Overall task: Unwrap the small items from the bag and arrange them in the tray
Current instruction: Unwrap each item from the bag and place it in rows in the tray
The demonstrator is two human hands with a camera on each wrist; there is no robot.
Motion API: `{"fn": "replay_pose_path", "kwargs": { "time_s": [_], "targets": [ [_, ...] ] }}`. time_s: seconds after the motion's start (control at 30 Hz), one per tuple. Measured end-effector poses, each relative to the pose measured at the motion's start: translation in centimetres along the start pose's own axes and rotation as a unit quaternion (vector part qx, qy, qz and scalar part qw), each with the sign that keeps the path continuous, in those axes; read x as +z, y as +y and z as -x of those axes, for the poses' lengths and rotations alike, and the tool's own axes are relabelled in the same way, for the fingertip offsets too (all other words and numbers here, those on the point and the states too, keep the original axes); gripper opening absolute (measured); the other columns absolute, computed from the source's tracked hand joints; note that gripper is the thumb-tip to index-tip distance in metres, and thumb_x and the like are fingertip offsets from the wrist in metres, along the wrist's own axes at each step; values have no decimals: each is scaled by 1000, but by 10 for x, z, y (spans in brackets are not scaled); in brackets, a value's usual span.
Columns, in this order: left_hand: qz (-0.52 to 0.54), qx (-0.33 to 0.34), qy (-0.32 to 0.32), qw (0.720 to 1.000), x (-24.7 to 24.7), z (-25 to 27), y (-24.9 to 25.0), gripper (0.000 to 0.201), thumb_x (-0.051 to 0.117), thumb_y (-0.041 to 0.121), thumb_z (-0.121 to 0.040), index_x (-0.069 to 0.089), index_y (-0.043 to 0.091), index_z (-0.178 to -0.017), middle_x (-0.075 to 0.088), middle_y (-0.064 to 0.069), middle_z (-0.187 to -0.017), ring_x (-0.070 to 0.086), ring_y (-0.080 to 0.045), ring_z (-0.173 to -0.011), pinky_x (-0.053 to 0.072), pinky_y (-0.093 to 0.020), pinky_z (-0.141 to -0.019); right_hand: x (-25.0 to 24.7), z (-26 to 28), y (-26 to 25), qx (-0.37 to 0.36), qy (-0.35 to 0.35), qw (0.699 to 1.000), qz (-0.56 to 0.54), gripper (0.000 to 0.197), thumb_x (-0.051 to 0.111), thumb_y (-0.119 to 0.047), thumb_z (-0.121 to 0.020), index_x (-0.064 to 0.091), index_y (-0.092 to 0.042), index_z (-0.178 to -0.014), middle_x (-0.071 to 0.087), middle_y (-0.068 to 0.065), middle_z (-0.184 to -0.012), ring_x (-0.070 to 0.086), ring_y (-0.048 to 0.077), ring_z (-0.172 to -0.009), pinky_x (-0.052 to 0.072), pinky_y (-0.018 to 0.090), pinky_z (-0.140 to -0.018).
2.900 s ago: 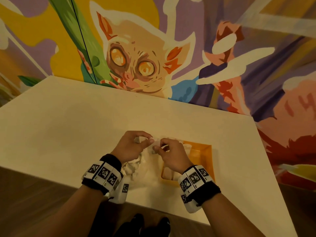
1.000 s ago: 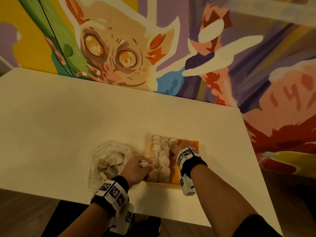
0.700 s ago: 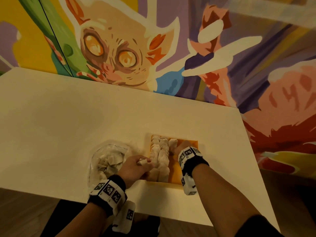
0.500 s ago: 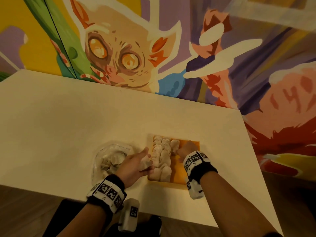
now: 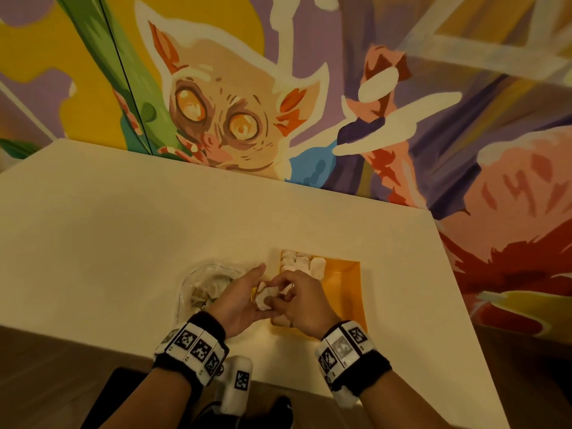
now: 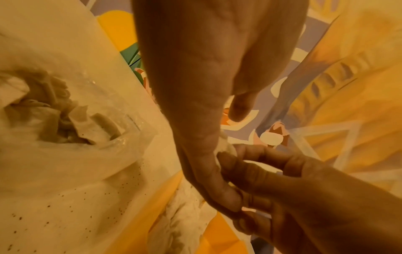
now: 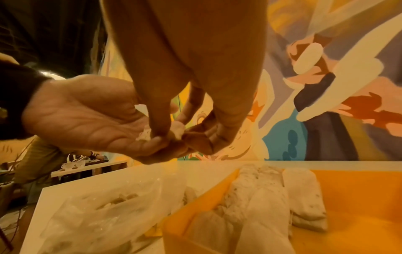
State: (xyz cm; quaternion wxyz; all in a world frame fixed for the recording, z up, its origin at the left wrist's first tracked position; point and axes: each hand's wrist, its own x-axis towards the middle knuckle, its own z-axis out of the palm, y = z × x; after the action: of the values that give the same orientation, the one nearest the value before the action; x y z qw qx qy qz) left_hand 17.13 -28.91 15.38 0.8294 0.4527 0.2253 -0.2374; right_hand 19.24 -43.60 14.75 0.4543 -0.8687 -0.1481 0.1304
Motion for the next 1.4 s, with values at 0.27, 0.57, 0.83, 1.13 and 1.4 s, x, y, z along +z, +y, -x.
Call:
{"fn": "replay_pose_path", "kwargs": {
  "time_s": [0.27, 0.57, 0.83, 1.13, 1.4],
  "targets": [
    [-49, 20, 14, 999, -5, 8, -2, 27, 57, 18, -96, 63, -3, -111, 69, -19, -99, 66, -35, -88, 51, -51, -95, -3, 12, 8, 29, 82, 992, -92, 12, 77, -22, -81, 66, -17, -81, 68, -4, -87, 64, 5, -69, 49, 14, -60],
    [-332, 220, 70, 914, -3, 7, 7, 6, 69, 9, -88, 70, 4, -92, 60, 2, -59, 54, -14, -54, 48, -26, -53, -4, 19, 15, 93, 87, 966, -225, 22, 78, -17, -80, 60, -11, -91, 66, 10, -93, 69, 21, -74, 58, 31, -62],
    [-599, 375, 78, 704, 12, 11, 26, 9, 69, 23, -89, 76, 21, -94, 66, 3, -90, 59, -12, -85, 45, -25, -78, -15, 10, 11, -9, 110, 991, -82, 22, 69, -39, -86, 73, -22, -100, 71, -12, -96, 64, 3, -89, 51, 16, -70],
    [-627, 382, 48, 677, 18, 7, 29, 9, 68, 22, -89, 75, 19, -94, 64, 1, -89, 54, -11, -80, 41, -23, -74, -24, 5, 7, -36, 72, 997, -10, 5, 72, -23, -86, 74, -21, -90, 68, -15, -81, 62, 1, -77, 47, 12, -67],
    [-648, 329, 34, 686, 17, -4, 26, 16, 69, 32, -88, 73, 21, -97, 64, 1, -97, 57, -14, -89, 48, -28, -80, -36, -5, 20, 20, 10, 998, 59, 12, 72, -23, -86, 75, -12, -88, 63, -9, -74, 54, 1, -68, 40, 16, -65]
  ]
}}
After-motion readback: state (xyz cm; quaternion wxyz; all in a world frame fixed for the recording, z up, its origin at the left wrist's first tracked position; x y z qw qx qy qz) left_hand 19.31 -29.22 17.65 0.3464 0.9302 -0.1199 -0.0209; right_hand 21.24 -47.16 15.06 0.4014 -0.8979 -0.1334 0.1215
